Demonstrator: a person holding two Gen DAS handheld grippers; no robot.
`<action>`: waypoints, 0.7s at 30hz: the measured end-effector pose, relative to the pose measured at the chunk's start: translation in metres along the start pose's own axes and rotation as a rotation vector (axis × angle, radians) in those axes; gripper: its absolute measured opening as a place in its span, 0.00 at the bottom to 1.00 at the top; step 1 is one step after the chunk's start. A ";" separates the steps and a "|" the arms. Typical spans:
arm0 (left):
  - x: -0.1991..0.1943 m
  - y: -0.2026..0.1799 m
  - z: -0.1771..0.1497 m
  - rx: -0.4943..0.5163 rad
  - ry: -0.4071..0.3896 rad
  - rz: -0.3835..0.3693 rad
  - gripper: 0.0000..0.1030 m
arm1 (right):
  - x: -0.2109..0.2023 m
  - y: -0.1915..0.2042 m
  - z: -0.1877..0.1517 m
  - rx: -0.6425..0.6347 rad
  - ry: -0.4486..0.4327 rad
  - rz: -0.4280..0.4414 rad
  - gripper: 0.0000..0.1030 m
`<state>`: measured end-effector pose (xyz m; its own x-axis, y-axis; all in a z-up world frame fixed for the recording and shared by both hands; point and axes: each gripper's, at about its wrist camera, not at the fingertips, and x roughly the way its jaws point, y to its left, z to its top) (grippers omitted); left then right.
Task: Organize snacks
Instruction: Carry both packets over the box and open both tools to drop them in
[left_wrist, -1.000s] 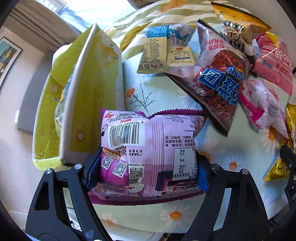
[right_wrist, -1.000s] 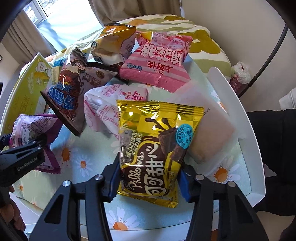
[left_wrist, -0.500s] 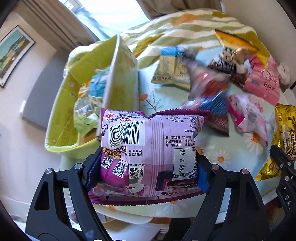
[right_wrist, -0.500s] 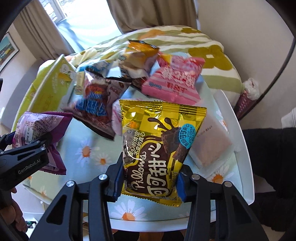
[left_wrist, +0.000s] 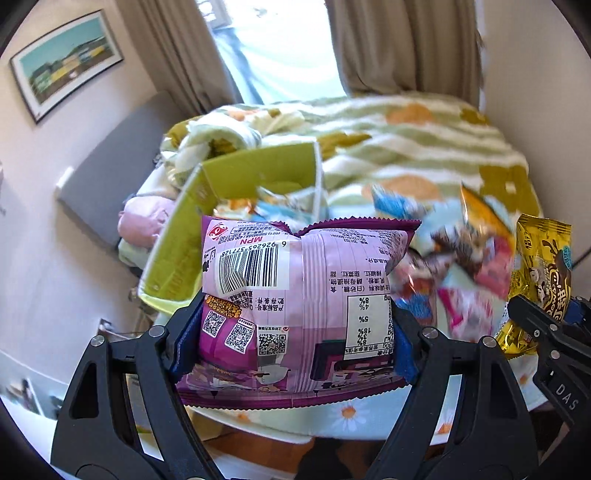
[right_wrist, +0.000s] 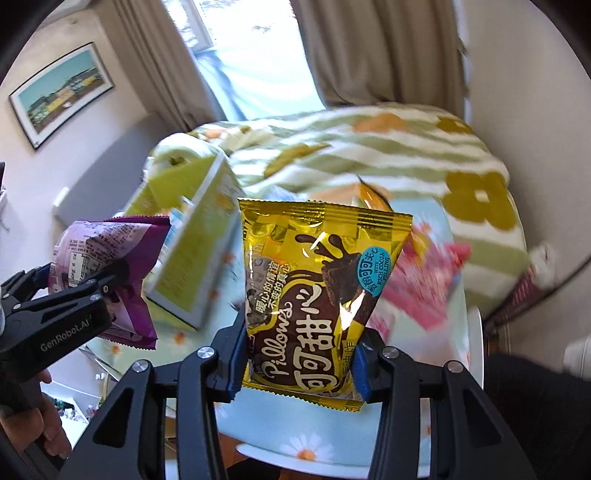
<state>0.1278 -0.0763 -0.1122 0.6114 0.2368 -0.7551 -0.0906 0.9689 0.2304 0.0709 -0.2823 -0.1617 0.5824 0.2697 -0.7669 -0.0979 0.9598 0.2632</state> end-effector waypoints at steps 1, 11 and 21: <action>-0.001 0.009 0.004 -0.015 -0.006 -0.006 0.77 | 0.000 0.005 0.007 -0.014 -0.006 0.009 0.41; 0.032 0.114 0.044 -0.107 -0.030 -0.040 0.77 | 0.019 0.085 0.062 -0.078 -0.017 0.098 0.41; 0.114 0.174 0.057 -0.099 0.032 -0.115 0.77 | 0.078 0.158 0.088 -0.076 0.036 0.121 0.41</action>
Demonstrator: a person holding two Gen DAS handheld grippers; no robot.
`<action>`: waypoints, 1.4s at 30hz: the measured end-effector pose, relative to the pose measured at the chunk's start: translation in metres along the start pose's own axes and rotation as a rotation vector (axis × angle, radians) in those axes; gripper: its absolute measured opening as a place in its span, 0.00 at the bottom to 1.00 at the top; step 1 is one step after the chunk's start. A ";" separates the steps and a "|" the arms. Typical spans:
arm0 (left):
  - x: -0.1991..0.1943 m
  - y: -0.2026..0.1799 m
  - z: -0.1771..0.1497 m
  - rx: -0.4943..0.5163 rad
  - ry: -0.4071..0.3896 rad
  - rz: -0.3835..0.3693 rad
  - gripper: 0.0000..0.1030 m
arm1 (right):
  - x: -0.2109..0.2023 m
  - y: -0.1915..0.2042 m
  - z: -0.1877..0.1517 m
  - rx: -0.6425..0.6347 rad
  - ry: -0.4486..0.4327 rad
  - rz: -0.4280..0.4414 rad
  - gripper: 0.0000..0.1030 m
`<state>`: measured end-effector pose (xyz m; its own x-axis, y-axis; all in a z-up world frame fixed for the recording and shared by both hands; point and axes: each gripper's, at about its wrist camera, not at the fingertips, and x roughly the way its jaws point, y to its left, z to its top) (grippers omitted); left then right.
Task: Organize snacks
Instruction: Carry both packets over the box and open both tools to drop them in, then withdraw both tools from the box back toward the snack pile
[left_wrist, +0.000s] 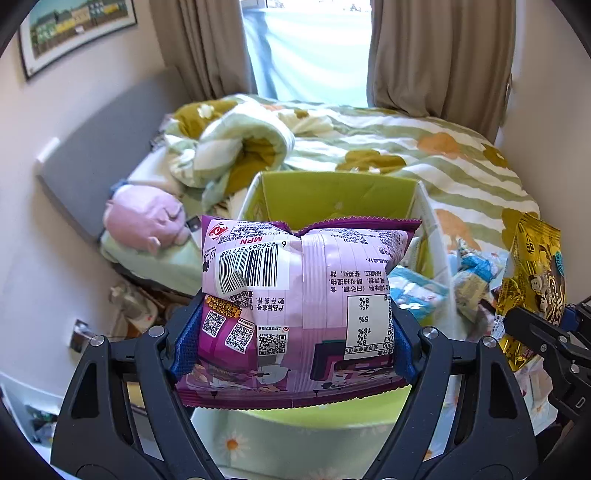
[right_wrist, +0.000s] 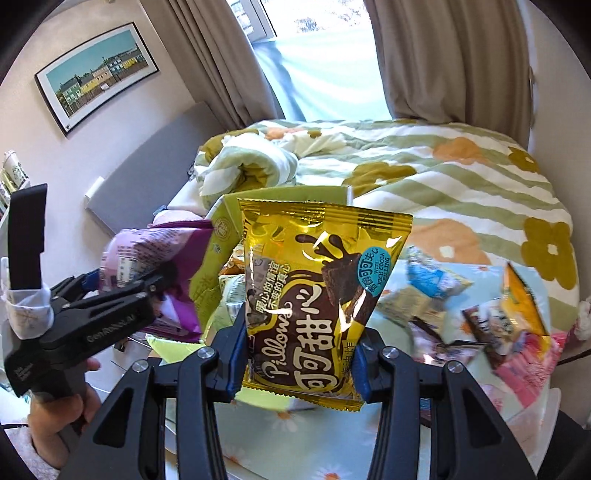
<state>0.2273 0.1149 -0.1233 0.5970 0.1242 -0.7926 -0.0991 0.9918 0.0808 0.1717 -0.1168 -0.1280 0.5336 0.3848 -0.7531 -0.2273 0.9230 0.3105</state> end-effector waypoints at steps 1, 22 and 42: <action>0.008 0.003 0.000 0.004 0.011 -0.012 0.77 | 0.007 0.003 0.002 0.005 0.008 -0.002 0.41; 0.040 0.057 -0.022 0.035 0.041 -0.126 1.00 | 0.068 0.035 0.013 0.081 0.098 -0.016 0.41; 0.032 0.088 -0.052 -0.049 0.089 -0.038 1.00 | 0.132 0.062 0.044 0.039 0.163 0.149 0.95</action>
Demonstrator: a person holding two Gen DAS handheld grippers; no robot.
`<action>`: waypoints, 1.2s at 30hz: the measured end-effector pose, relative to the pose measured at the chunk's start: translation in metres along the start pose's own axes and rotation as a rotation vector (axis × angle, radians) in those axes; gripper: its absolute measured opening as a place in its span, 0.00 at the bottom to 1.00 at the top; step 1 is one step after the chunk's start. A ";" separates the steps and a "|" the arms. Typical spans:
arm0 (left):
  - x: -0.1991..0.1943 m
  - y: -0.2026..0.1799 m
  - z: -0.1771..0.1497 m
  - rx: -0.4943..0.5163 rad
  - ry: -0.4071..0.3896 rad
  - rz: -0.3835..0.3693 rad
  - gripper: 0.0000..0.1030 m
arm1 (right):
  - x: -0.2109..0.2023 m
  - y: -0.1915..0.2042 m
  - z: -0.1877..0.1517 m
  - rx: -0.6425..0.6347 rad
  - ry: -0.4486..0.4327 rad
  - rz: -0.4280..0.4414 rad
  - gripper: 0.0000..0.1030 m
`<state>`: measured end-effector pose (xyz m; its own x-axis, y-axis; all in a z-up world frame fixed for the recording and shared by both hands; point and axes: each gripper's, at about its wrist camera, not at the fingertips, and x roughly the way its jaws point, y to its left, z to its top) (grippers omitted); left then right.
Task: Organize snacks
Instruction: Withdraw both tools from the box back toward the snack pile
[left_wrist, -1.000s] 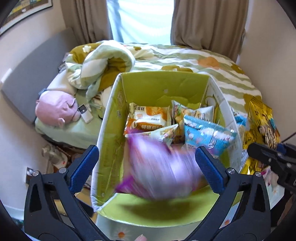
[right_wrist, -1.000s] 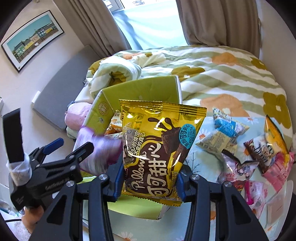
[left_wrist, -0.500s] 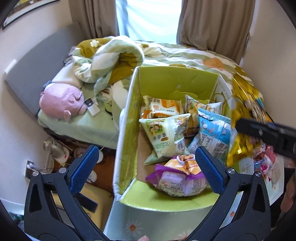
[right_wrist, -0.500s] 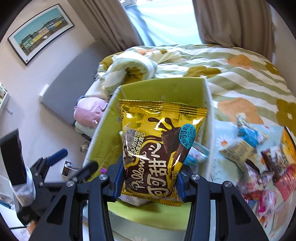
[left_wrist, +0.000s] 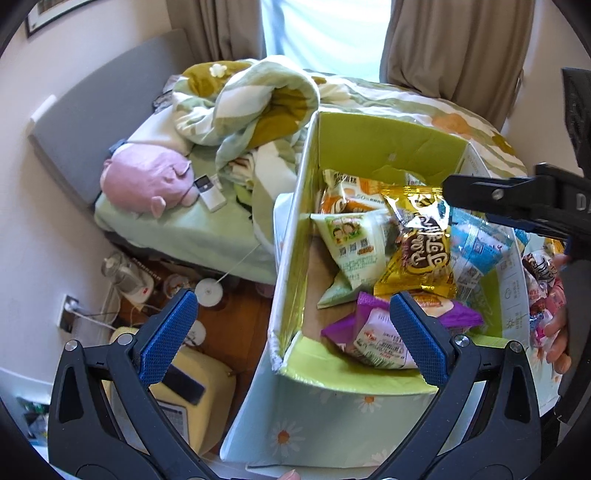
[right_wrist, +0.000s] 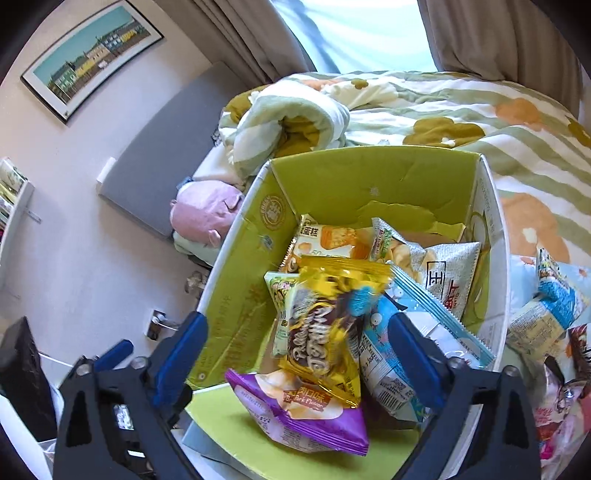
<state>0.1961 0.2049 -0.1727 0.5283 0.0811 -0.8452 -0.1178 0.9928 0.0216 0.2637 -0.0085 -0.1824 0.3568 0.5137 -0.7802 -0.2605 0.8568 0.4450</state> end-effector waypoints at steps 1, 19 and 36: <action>0.000 0.000 -0.001 -0.003 0.003 -0.003 1.00 | -0.002 0.001 -0.002 0.000 -0.008 -0.003 0.97; -0.067 -0.015 0.002 0.048 -0.098 -0.026 1.00 | -0.099 0.029 -0.036 -0.072 -0.173 -0.100 0.99; -0.106 -0.133 -0.010 0.249 -0.160 -0.227 1.00 | -0.241 -0.038 -0.119 0.118 -0.334 -0.369 0.99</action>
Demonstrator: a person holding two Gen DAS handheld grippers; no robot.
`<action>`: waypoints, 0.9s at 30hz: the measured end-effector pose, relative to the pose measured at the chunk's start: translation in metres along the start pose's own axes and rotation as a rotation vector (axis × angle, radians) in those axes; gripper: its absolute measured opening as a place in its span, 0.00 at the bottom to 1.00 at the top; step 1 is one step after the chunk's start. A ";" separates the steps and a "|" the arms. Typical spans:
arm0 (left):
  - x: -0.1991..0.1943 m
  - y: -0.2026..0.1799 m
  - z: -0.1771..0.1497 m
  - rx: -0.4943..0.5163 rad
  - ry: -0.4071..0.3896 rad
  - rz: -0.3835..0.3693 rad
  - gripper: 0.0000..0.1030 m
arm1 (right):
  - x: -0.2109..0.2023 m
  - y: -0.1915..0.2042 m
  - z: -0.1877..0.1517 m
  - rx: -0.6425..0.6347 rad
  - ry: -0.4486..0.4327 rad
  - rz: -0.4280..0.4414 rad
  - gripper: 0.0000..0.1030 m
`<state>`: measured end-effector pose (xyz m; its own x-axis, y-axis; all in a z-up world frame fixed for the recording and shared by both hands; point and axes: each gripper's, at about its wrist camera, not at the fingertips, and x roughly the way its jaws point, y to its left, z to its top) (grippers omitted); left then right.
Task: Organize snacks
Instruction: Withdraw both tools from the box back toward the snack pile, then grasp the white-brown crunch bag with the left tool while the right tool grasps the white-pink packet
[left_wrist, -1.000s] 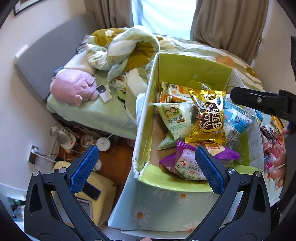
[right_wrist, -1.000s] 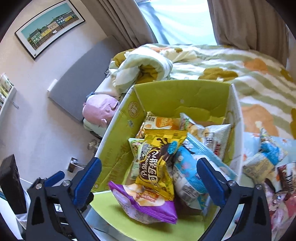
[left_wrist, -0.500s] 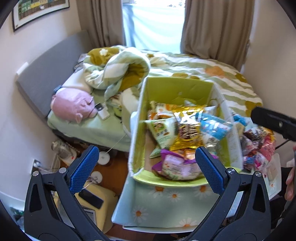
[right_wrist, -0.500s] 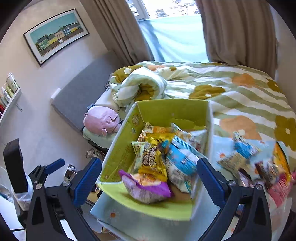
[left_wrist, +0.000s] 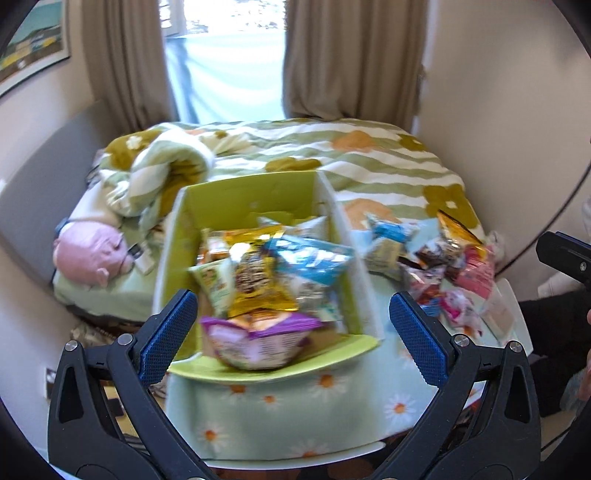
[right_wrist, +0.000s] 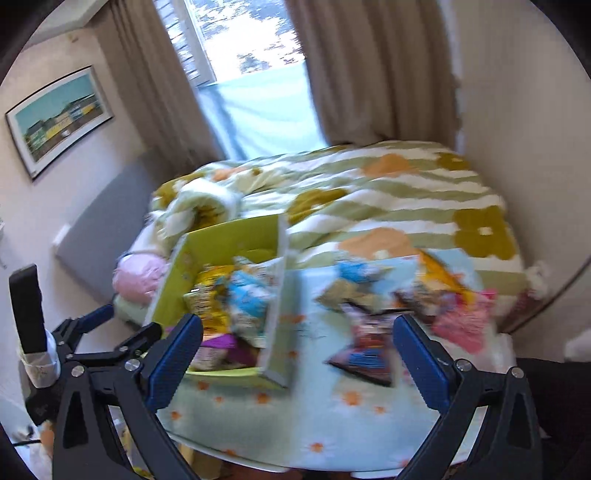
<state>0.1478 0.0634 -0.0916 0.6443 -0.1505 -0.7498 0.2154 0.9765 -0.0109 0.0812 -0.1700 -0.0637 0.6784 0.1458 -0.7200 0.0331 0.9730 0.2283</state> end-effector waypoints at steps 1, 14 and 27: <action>0.001 -0.009 0.001 0.008 0.001 -0.009 1.00 | -0.004 -0.008 0.000 0.005 -0.001 -0.012 0.99; 0.058 -0.142 0.005 0.035 0.103 -0.042 1.00 | 0.004 -0.135 -0.017 0.014 0.110 -0.010 0.99; 0.183 -0.202 -0.033 -0.039 0.266 0.050 1.00 | 0.103 -0.189 -0.059 -0.253 0.316 0.147 0.99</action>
<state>0.1979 -0.1562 -0.2482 0.4372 -0.0614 -0.8972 0.1568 0.9876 0.0087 0.1015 -0.3280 -0.2194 0.4034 0.2952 -0.8661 -0.2547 0.9453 0.2036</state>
